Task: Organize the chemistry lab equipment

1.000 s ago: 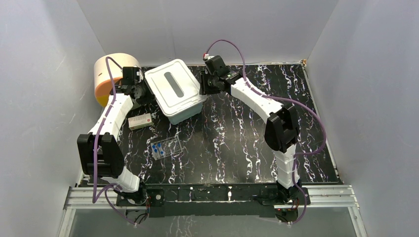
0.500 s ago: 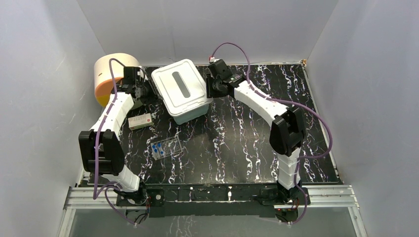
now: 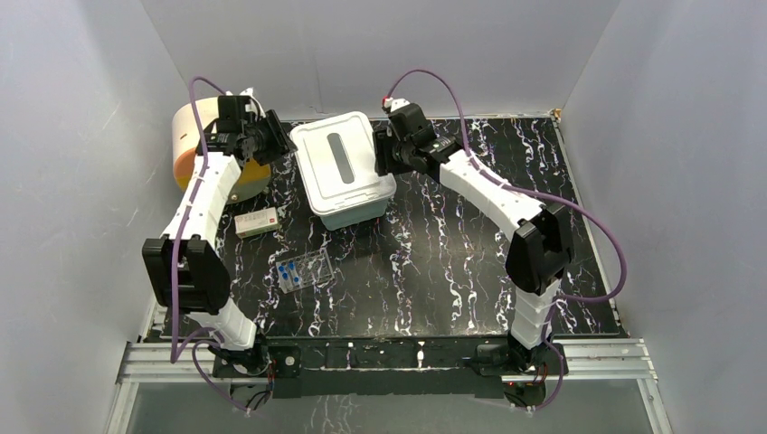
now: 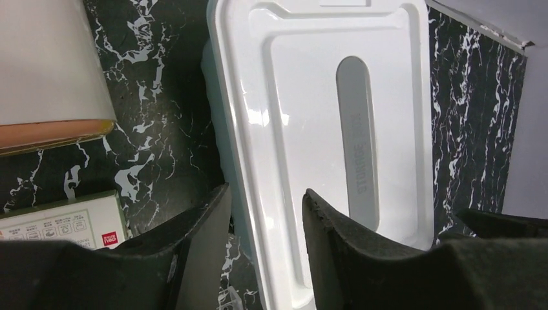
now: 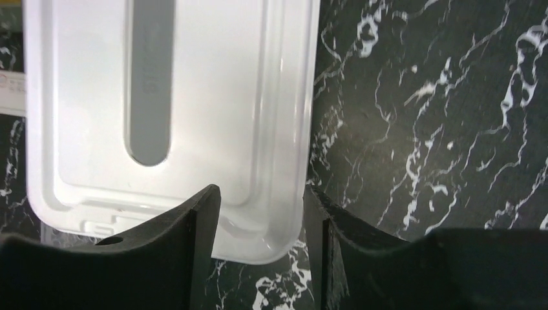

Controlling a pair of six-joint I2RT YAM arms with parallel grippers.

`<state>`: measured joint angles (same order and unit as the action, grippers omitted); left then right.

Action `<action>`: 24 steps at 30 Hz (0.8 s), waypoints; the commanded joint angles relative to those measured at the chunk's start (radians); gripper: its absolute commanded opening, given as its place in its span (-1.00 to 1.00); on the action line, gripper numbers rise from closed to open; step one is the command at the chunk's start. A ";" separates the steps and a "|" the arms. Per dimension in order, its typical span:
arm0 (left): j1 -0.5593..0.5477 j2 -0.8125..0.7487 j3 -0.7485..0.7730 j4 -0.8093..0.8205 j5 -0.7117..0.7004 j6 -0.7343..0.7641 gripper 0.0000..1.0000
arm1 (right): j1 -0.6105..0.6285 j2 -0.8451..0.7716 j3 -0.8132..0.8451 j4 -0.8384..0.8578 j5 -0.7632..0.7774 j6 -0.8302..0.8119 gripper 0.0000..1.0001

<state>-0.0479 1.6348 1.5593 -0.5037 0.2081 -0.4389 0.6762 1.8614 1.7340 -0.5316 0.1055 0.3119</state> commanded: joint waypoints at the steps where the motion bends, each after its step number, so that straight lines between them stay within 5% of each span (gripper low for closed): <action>1: -0.003 0.028 -0.013 0.025 -0.070 -0.044 -0.09 | -0.008 0.053 0.111 0.101 0.005 -0.049 0.18; 9: -0.017 0.119 0.028 0.078 -0.056 -0.066 -0.08 | -0.027 0.186 0.238 0.143 0.022 -0.079 0.11; 14: -0.025 0.168 0.053 0.090 -0.072 -0.055 -0.34 | -0.035 0.261 0.304 0.138 0.025 -0.097 -0.27; 24: -0.038 0.208 0.033 0.018 -0.189 -0.032 -0.68 | -0.034 0.307 0.357 0.099 0.026 -0.132 -0.33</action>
<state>-0.0811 1.8217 1.5860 -0.4114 0.1188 -0.4931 0.6399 2.1597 2.0392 -0.4351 0.1284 0.2180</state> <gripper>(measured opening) 0.258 0.329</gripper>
